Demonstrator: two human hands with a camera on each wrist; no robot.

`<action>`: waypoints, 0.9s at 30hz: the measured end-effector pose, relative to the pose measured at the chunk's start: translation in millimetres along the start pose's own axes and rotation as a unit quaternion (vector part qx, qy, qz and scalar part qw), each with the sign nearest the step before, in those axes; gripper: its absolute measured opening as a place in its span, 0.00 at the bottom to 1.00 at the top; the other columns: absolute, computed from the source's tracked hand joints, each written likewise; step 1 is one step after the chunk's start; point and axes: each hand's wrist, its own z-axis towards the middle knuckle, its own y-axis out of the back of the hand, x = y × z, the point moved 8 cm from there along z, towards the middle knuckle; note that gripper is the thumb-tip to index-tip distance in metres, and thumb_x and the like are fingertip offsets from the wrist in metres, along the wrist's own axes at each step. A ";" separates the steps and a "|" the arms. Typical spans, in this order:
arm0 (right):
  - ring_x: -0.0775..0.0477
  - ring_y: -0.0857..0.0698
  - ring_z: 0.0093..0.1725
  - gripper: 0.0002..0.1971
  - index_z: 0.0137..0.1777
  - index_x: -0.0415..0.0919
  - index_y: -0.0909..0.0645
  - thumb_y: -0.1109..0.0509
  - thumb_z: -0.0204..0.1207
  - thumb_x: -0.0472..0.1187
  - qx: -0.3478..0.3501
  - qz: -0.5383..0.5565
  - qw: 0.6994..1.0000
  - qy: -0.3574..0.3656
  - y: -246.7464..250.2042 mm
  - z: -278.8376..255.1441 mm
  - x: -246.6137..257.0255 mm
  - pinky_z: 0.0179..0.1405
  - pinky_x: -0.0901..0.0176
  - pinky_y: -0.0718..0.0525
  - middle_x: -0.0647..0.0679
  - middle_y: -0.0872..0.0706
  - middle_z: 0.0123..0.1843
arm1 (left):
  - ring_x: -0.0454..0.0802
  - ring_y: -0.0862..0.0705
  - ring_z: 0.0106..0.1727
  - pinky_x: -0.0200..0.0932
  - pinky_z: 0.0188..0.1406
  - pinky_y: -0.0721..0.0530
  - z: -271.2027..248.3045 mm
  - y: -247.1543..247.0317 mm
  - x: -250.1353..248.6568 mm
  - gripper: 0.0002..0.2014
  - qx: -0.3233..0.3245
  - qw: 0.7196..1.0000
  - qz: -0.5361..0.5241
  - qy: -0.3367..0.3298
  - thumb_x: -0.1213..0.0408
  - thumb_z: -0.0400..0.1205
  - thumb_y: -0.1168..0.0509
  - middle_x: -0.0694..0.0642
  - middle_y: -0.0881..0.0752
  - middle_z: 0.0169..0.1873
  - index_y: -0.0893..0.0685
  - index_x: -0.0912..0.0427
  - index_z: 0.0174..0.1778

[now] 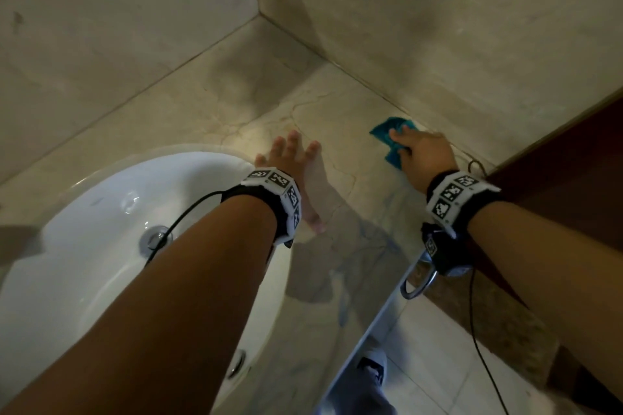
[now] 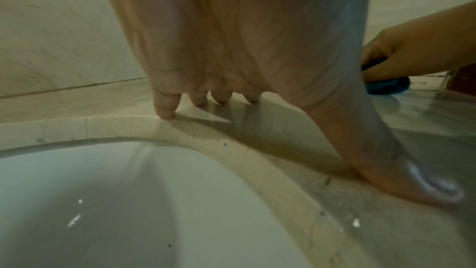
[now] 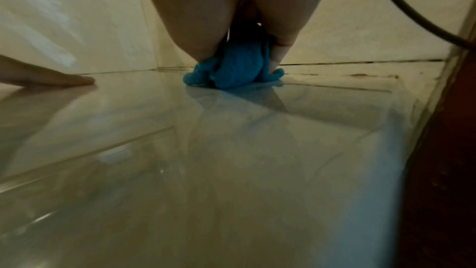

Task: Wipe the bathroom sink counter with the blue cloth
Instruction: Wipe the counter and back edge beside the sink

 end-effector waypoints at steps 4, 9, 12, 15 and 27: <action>0.44 0.35 0.79 0.21 0.78 0.45 0.35 0.46 0.85 0.44 0.088 -0.026 0.995 0.041 -11.2 -20.8 7.0 0.77 0.61 0.46 0.44 0.37 0.81 | 0.59 0.61 0.83 0.68 0.78 0.48 -0.8 -1.2 1.5 0.68 -0.027 0.999 0.018 0.007 0.31 0.48 0.27 0.48 0.67 0.80 0.65 0.35 0.77; 0.41 0.26 0.71 0.23 0.71 0.47 0.25 0.29 0.75 0.39 0.107 0.064 0.991 0.044 1.5 -22.5 -8.2 0.63 0.70 0.35 0.41 0.25 0.73 | 0.59 0.64 0.83 0.65 0.78 0.52 -1.0 -5.5 2.3 0.66 -0.027 0.999 0.029 0.009 0.36 0.55 0.26 0.50 0.71 0.80 0.68 0.37 0.78; 0.41 0.24 0.67 0.25 0.69 0.45 0.23 0.25 0.71 0.40 0.059 0.082 0.995 -0.007 0.6 -7.7 -17.6 0.62 0.68 0.34 0.40 0.24 0.67 | 0.58 0.65 0.83 0.65 0.79 0.54 -4.4 -2.0 0.0 0.70 -0.012 1.000 0.001 0.000 0.32 0.50 0.24 0.48 0.71 0.80 0.67 0.37 0.78; 0.37 0.23 0.63 0.20 0.66 0.41 0.20 0.28 0.74 0.37 0.022 0.085 0.995 -0.041 -1.1 -2.4 -12.7 0.63 0.60 0.30 0.37 0.24 0.64 | 0.57 0.65 0.83 0.64 0.79 0.55 -7.0 3.8 -0.4 0.72 0.007 1.000 -0.030 0.000 0.33 0.49 0.22 0.50 0.69 0.81 0.64 0.39 0.80; 0.34 0.24 0.67 0.16 0.65 0.35 0.20 0.37 0.78 0.31 -0.035 0.027 0.999 -0.031 6.5 10.8 -26.0 0.70 0.60 0.35 0.34 0.25 0.71 | 0.58 0.65 0.83 0.67 0.79 0.54 -17.7 14.9 -5.3 0.74 0.031 0.998 -0.051 0.001 0.34 0.47 0.20 0.52 0.67 0.81 0.63 0.40 0.81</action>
